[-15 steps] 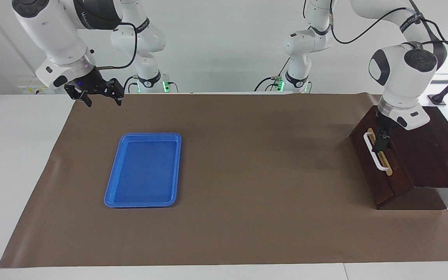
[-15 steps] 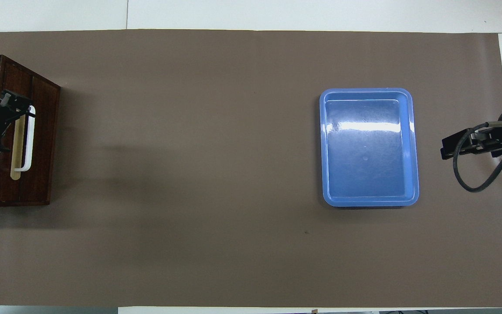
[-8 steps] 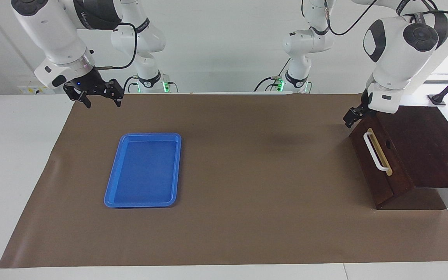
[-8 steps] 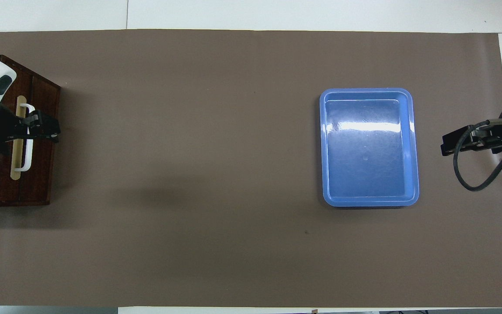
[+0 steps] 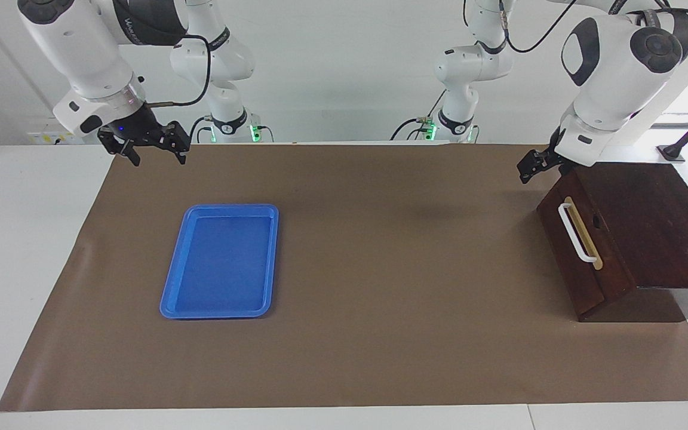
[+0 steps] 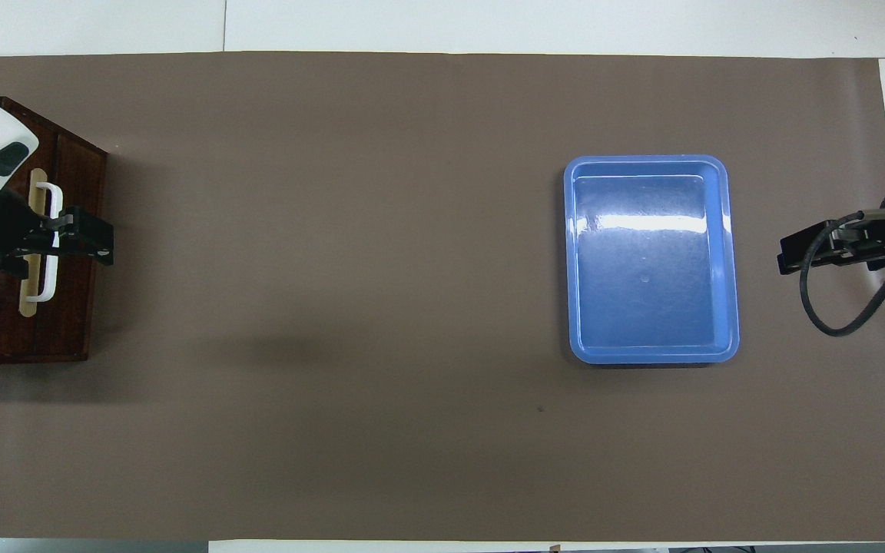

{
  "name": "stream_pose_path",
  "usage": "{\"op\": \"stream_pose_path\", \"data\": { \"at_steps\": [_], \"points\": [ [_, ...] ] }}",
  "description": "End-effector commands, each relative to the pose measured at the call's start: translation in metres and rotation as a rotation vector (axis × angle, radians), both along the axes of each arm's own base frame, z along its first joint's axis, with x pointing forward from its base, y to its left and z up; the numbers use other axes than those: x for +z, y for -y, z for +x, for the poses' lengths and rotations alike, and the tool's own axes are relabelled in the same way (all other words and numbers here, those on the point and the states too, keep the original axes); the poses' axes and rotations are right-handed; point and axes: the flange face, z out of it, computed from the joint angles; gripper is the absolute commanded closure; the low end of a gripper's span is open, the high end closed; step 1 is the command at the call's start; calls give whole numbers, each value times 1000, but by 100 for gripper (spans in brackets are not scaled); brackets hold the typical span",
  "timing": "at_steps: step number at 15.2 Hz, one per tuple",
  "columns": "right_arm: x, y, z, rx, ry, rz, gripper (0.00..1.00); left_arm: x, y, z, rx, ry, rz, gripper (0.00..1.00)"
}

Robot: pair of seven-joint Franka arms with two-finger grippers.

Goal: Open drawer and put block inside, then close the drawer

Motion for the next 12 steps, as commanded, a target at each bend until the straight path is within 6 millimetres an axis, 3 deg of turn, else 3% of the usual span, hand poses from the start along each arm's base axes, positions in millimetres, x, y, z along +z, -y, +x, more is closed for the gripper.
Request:
{"op": "stream_pose_path", "data": {
  "at_steps": [1,3,12],
  "points": [
    [3,7,-1,23,16,-23,0,10,-1,-18,-24,0,-16,0],
    [3,7,-1,23,16,-23,0,8,-2,-25,-35,-1,-14,0],
    [3,7,-2,22,15,-23,0,18,3,-15,-53,19,-33,0]
  ]
}}
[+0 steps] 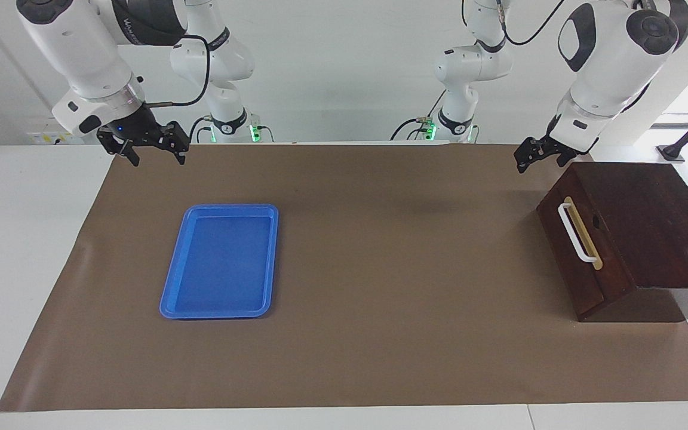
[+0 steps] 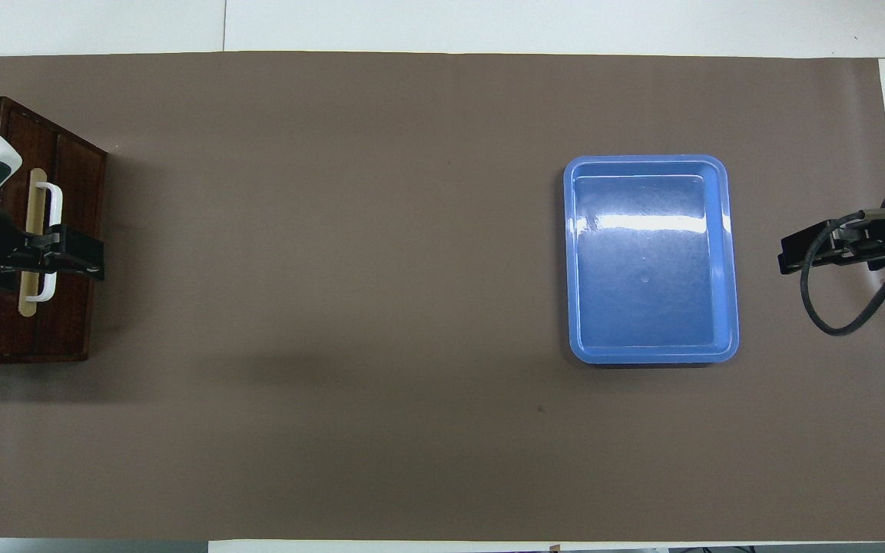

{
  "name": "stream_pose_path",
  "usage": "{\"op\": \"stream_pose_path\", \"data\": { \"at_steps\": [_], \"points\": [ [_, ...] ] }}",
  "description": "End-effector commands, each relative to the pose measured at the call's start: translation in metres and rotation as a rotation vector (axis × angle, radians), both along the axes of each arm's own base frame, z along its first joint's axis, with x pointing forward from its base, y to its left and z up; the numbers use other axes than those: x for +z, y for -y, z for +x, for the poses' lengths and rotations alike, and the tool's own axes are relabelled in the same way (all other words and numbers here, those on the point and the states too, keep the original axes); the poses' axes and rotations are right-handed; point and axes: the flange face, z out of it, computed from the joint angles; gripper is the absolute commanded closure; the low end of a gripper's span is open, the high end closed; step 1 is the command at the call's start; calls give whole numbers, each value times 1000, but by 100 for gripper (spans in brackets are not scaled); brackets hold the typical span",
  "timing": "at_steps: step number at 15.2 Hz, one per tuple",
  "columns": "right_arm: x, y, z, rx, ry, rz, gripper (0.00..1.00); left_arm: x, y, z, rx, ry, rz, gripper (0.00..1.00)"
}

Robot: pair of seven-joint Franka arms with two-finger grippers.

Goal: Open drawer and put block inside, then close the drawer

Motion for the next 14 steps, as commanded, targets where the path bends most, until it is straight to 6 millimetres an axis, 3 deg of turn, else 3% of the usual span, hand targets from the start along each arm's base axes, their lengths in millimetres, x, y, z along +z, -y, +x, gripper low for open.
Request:
{"op": "stream_pose_path", "data": {
  "at_steps": [1,14],
  "points": [
    [3,6,-2,24,15,-23,0,10,-4,-1,-5,9,-21,0],
    [3,7,-2,21,15,-23,0,13,-19,-4,-18,-9,-26,0]
  ]
}}
